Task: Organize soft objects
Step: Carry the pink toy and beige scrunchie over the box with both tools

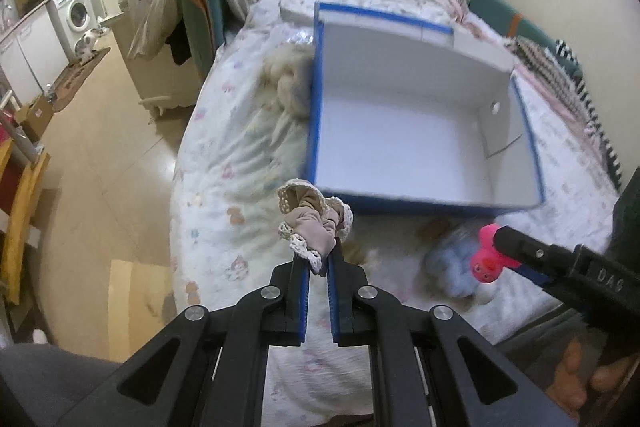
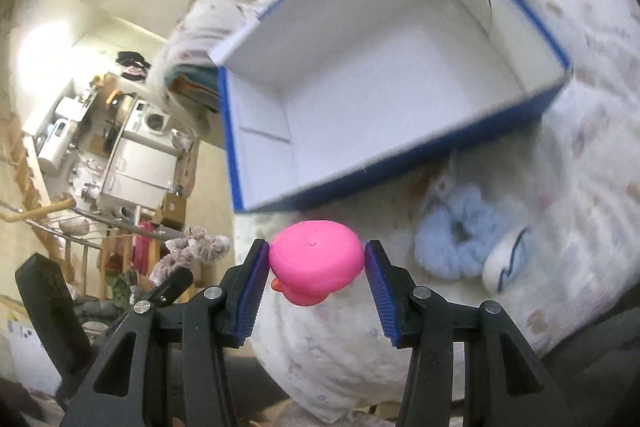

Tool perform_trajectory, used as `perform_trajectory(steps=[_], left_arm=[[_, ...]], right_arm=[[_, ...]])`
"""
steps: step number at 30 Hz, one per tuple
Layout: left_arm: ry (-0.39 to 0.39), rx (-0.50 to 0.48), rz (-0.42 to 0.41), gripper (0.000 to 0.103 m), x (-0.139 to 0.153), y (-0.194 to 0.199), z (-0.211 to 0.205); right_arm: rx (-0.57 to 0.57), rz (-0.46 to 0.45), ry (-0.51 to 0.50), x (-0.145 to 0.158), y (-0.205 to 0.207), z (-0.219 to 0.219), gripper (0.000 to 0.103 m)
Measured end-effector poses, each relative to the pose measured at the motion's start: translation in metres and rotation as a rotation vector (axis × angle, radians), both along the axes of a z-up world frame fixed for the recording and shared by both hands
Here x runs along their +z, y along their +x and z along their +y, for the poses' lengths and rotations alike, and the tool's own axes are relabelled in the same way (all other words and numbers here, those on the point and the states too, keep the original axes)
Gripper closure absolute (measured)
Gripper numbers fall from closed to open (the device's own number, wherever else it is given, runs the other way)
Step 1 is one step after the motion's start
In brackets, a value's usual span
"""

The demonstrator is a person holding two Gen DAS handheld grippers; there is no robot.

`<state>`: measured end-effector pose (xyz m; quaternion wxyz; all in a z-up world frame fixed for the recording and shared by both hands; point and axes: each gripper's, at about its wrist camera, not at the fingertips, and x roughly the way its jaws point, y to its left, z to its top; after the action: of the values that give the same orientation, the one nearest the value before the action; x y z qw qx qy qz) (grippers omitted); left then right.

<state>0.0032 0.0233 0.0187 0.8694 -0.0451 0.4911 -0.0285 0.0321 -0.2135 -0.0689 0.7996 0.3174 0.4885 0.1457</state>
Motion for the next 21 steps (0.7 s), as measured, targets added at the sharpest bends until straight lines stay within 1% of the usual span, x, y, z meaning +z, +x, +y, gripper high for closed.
perform_trajectory(steps=[3, 6, 11, 16, 21], left_arm=[[0.0, -0.012, -0.028, 0.095, 0.014, 0.012, -0.007], [0.003, -0.021, -0.051, 0.095, 0.021, 0.028, -0.012], [0.015, -0.051, -0.071, 0.095, 0.025, 0.058, -0.024], [0.019, -0.083, -0.086, 0.095, 0.024, 0.089, -0.037], [0.021, -0.105, -0.077, 0.095, 0.01, 0.12, -0.053]], right_arm=[[0.015, -0.031, -0.013, 0.016, 0.005, -0.005, 0.051], [0.03, -0.053, -0.049, 0.026, 0.017, -0.009, 0.051], [0.032, -0.061, -0.077, 0.026, 0.041, -0.02, 0.051], [0.017, -0.079, -0.094, 0.029, 0.066, -0.033, 0.051], [-0.004, -0.104, -0.115, 0.028, 0.097, -0.042, 0.051]])
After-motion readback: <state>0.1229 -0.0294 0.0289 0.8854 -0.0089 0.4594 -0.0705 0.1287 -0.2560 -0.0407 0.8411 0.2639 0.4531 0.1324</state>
